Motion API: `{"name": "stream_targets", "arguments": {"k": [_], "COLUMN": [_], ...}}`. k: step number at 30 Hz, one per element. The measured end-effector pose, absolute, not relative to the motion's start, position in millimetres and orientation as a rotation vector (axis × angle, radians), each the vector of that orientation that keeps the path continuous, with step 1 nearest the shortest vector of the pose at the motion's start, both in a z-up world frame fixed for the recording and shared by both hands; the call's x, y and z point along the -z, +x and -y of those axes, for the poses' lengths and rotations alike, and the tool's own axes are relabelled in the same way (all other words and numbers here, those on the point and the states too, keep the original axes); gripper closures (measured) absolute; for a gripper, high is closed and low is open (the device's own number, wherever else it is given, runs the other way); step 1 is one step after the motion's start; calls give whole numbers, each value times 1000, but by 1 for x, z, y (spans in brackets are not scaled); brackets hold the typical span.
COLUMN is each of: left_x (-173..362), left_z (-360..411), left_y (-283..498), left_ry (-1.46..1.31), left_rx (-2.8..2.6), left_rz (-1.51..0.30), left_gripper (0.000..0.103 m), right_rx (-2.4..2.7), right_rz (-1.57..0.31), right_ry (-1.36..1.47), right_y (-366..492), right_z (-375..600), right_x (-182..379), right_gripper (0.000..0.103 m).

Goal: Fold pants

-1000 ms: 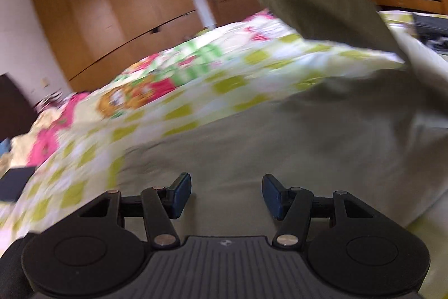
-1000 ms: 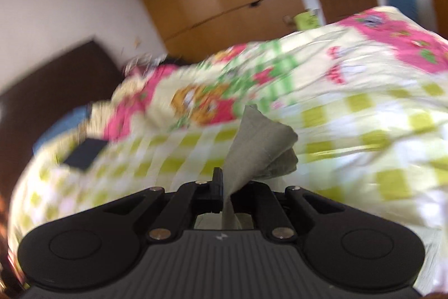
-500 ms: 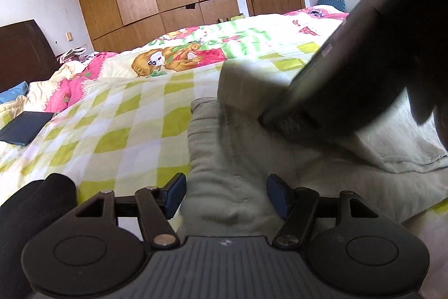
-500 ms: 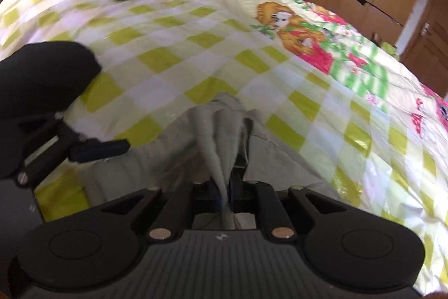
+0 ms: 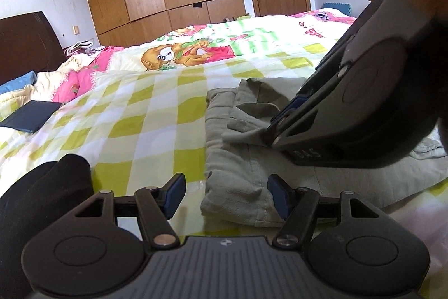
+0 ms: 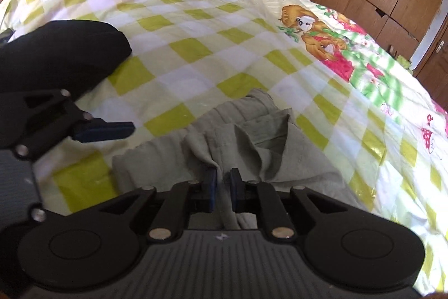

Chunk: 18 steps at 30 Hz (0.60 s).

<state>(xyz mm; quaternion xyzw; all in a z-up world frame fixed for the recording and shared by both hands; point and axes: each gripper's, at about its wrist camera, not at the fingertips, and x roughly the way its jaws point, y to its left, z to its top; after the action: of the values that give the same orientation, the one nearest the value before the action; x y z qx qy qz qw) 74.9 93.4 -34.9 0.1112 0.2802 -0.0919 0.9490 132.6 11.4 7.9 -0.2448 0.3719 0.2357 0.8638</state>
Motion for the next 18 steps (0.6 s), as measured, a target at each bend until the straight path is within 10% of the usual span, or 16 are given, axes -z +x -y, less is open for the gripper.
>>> {"name": "stream_targets", "arguments": {"k": [3,7,12,18], "left_x": [34,37,35,32], "left_z": [-96,-95,-94,-98], "left_y": [73,71,68,60], "left_ry": [220,231,238,248], "left_rx": [185,183,178,166], "left_rz": [-567,-581,-577,-574], "left_gripper": [25,25,25,25], "right_rx": [-509,-496,-485,-608], "right_rz": [-805,-760,-810,-700], "right_ry": [-503,-552,-462,-522], "right_y": [136,136,153,108], "right_z": [-13,-16,-12,-14], "right_x": [-1,6,9,-31], "right_gripper": [69,66,97,98]}}
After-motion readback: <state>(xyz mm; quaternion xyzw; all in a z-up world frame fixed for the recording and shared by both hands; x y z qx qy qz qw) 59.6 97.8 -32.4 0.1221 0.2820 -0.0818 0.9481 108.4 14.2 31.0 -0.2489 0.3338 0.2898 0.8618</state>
